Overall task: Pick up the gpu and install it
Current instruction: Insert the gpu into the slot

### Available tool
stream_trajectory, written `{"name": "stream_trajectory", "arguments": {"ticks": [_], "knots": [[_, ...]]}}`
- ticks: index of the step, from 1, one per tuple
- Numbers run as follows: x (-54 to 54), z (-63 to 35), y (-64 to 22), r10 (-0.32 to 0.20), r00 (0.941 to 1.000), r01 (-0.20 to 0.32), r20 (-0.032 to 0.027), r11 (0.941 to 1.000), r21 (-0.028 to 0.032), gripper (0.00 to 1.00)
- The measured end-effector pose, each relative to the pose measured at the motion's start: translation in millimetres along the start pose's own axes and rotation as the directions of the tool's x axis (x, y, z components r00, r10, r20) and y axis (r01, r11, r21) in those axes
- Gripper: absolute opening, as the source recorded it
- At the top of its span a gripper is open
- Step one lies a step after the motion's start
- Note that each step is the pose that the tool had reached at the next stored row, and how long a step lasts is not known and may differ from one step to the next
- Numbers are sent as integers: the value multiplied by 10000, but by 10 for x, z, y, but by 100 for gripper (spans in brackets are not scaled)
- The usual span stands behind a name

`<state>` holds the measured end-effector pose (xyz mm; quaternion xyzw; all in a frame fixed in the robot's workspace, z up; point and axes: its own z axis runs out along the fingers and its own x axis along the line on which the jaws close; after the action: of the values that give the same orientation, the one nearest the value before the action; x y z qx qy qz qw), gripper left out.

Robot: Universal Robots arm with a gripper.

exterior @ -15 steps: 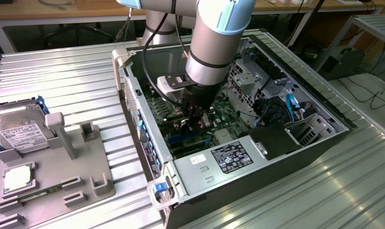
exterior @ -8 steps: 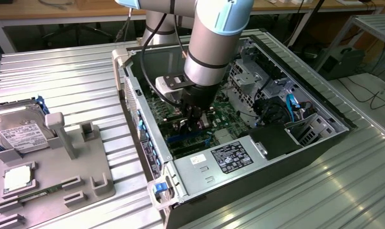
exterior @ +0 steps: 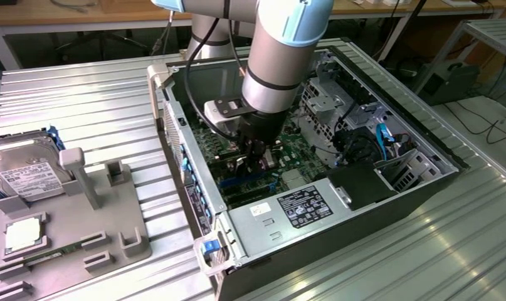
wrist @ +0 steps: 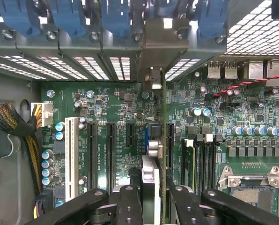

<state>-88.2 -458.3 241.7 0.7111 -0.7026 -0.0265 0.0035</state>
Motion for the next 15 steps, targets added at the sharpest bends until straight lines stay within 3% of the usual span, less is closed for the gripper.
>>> {"name": "stream_trajectory", "arguments": {"ticks": [15], "knots": [[0, 28, 11, 3, 10000, -3, 5, 10000, -20, 28]]}}
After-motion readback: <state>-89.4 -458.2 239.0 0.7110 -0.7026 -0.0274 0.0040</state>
